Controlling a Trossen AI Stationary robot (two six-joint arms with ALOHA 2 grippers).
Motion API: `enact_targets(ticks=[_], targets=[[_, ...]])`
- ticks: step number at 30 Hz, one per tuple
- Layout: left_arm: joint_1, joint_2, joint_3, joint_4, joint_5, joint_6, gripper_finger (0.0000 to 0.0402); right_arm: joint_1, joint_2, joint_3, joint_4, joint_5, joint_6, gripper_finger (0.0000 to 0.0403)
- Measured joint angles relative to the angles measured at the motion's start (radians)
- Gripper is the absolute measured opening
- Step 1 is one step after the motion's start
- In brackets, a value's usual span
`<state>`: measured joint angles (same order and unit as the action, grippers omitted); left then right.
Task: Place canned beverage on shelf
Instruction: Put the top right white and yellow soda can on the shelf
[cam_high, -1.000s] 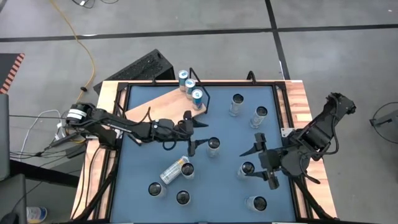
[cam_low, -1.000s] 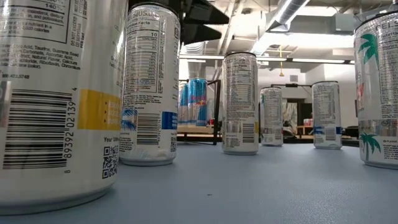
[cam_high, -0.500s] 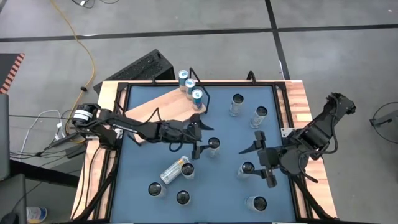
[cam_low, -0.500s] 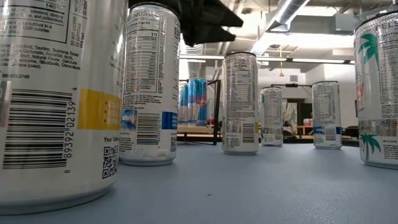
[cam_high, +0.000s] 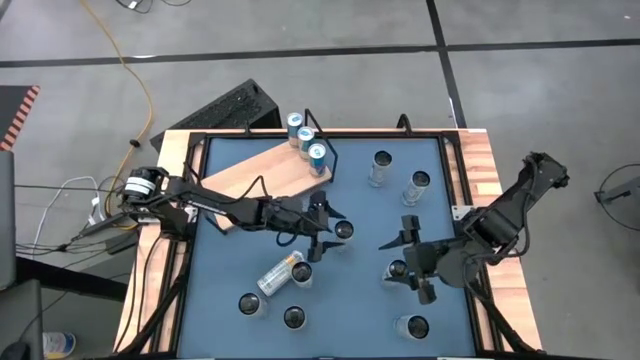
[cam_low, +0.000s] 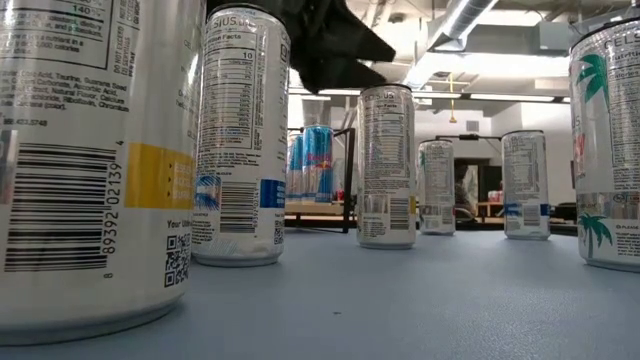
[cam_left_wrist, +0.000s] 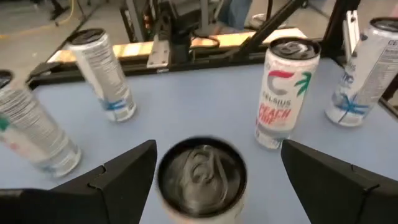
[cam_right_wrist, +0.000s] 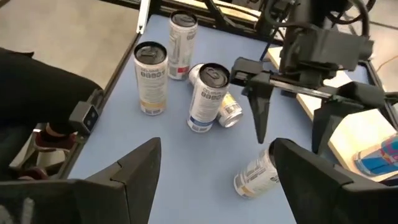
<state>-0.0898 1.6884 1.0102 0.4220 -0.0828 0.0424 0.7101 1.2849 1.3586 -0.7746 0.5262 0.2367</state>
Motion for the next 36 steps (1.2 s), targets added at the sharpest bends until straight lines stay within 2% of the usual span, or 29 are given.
enact_targets(ticks=[16, 22, 25, 30, 34, 36], targets=[[0.008, 0.067, 0.002, 0.018, -0.008, 0.001, 0.0332, 0.001, 0.045, 0.001, -0.004, -0.001, 0.002, 0.0295], [0.008, 0.078, 0.002, 0.016, 0.042, 0.0, 0.033, 0.001, 0.045, 0.001, -0.003, -0.001, 0.002, 0.0295], [0.008, 0.084, 0.002, 0.005, 0.042, -0.01, 0.0311, -0.001, 0.045, 0.001, -0.002, 0.005, 0.001, 0.0295], [0.011, 0.082, 0.002, 0.013, -0.01, -0.057, 0.024, -0.002, 0.045, 0.001, -0.003, 0.029, 0.001, 0.0295], [0.022, 0.082, 0.002, 0.015, -0.049, -0.127, 0.0234, -0.007, 0.045, 0.001, -0.003, 0.041, 0.009, 0.0295], [0.022, 0.082, 0.002, 0.011, -0.131, -0.199, 0.0234, -0.007, 0.045, 0.001, -0.003, 0.07, 0.026, 0.0295]])
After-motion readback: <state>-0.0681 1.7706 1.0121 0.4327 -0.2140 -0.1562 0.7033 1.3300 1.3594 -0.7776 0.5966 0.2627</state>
